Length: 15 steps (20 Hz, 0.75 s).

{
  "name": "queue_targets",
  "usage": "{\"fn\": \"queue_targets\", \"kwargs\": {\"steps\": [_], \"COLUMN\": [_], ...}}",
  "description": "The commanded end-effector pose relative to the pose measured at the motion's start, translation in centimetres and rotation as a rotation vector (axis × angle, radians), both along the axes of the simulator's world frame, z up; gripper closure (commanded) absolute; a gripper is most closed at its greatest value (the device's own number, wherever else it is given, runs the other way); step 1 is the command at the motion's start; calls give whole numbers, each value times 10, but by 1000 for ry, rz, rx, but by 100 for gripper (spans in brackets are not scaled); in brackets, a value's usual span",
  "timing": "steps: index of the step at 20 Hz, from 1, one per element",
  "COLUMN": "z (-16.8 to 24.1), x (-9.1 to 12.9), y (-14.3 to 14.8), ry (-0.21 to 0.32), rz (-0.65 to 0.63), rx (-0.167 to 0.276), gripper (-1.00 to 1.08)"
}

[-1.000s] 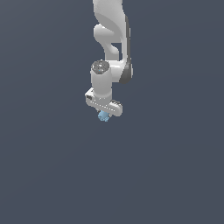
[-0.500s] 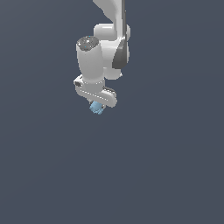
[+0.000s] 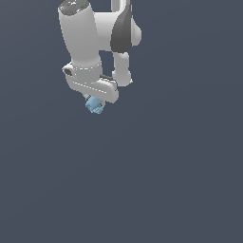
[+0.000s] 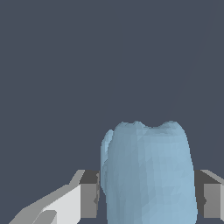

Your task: Pick up the object and move it to a goal position.

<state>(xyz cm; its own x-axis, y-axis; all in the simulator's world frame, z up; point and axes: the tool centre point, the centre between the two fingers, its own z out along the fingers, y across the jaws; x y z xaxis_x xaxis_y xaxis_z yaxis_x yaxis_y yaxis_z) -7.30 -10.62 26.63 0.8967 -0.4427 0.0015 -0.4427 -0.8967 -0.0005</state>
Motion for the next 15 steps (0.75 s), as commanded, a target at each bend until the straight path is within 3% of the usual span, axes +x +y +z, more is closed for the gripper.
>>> {"fn": "queue_targets", "kwargs": {"steps": [1, 15], "z": [15, 40], "x": [2, 9], "y": [-6, -15], "ry": [1, 2], "rz": [1, 1], "rx": [0, 0], "gripper": [108, 108]}}
